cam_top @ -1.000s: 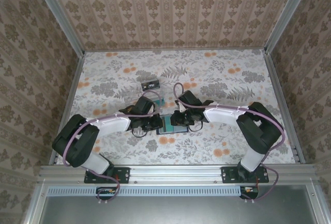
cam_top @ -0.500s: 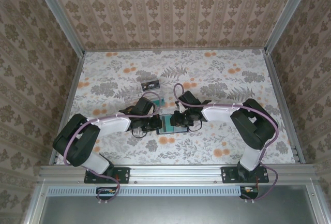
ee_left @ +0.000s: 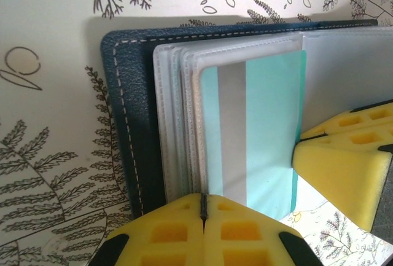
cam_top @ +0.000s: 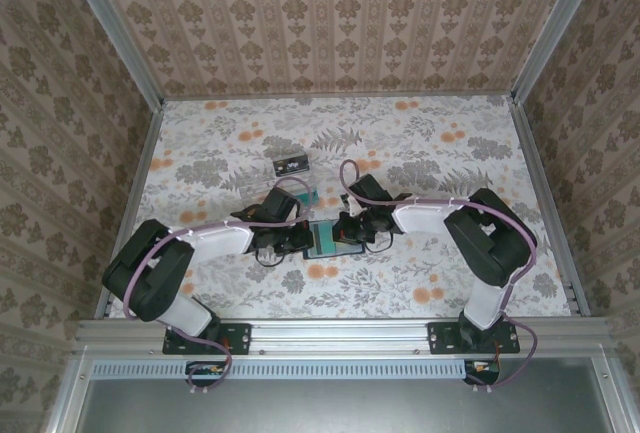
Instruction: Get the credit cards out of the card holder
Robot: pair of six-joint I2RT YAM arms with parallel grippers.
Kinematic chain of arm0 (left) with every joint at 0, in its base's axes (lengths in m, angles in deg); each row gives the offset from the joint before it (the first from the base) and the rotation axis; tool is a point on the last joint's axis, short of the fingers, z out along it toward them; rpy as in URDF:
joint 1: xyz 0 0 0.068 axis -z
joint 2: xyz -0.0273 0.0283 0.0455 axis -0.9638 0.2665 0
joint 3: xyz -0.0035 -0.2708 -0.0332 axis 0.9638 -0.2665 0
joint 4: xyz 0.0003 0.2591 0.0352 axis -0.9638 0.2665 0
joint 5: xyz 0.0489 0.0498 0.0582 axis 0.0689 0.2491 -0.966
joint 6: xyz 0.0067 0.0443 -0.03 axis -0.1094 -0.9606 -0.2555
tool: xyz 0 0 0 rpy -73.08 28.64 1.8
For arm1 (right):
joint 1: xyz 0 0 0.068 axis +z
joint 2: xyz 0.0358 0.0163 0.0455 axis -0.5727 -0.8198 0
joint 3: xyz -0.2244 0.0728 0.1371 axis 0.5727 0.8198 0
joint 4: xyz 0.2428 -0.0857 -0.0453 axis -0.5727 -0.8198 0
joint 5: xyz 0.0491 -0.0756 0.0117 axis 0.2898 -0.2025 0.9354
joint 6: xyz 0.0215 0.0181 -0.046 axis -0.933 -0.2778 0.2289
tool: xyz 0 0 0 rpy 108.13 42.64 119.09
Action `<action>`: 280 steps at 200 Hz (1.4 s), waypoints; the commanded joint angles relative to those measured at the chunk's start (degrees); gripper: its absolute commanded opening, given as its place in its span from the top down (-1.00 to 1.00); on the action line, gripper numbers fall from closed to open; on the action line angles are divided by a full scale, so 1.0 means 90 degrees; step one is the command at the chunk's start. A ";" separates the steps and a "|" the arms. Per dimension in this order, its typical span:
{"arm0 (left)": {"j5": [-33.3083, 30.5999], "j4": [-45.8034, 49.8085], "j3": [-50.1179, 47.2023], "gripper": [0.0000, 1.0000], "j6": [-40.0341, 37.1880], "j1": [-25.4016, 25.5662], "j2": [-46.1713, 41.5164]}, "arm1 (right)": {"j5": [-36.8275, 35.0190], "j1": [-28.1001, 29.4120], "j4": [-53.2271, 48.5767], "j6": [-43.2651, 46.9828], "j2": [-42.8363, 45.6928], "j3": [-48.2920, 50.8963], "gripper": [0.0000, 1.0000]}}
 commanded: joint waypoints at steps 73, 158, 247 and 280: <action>-0.0311 0.0643 0.0010 1.00 0.0070 -0.0092 0.0251 | 0.0103 -0.0317 -0.0061 0.0070 0.0294 0.0352 0.70; -0.0180 0.0525 0.0040 1.00 0.0041 -0.0076 0.0306 | 0.0403 -0.0318 0.0630 -0.0286 -0.0221 0.0362 0.51; -0.0201 0.0631 0.0047 1.00 -0.0054 -0.0149 0.0262 | 0.0374 -0.0883 0.0234 0.0094 0.0355 0.0750 0.92; -0.0171 0.0668 0.0132 1.00 -0.0117 -0.0195 0.0260 | 0.0453 -0.1170 -0.0046 0.0341 0.0769 0.0850 0.93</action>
